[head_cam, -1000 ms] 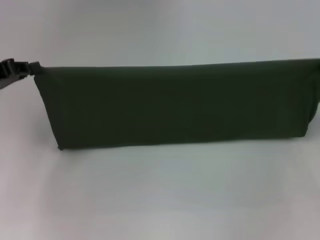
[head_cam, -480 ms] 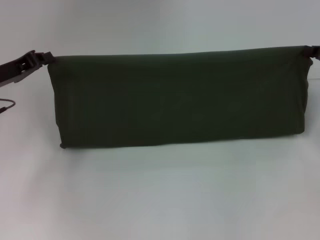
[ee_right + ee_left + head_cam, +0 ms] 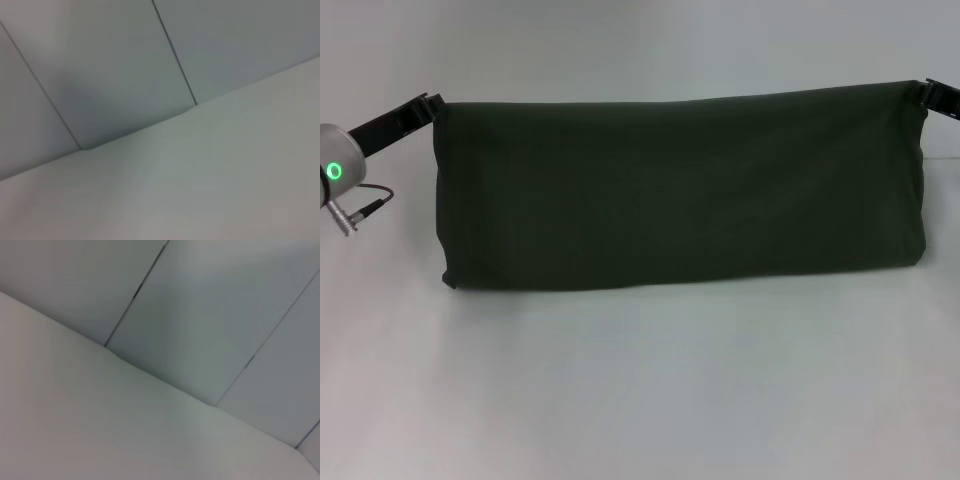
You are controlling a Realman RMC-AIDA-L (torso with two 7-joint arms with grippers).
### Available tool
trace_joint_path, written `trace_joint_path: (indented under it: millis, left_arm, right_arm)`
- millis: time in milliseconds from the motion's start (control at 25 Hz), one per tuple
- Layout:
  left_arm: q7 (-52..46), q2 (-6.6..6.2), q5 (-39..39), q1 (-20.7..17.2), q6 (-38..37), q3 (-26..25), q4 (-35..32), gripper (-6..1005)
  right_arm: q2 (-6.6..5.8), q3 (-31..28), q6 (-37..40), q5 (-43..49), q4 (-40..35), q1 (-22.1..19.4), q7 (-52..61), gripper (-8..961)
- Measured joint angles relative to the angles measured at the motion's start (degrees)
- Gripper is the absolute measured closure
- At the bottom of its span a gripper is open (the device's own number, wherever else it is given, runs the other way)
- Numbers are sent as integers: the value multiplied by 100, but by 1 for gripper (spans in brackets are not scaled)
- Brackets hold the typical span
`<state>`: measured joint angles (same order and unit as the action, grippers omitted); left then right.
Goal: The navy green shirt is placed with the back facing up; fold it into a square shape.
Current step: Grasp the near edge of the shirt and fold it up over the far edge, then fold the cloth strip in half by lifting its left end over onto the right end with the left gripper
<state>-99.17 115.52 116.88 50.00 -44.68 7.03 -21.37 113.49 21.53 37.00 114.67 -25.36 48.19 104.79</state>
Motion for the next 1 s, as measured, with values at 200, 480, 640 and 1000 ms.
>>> trace_joint_path:
  millis: [200, 480, 640, 1000]
  left_arm:
    - [631, 46, -415, 92, 300, 0, 262, 998]
    - [1880, 400, -1503, 117, 1116, -23, 337, 941]
    - [2148, 392, -1788, 126, 1422, -18, 440, 903]
    - [1275, 73, -1758, -429, -138, 790, 217, 441]
  right_arm:
    - [84, 36, -509, -221, 225, 107, -448, 919]
    - [256, 116, -880, -698, 265, 150, -1180, 858]
    - [248, 201, -961, -705, 264, 155, -1194, 687]
    - [79, 172, 19, -1014, -65, -283, -1160, 488]
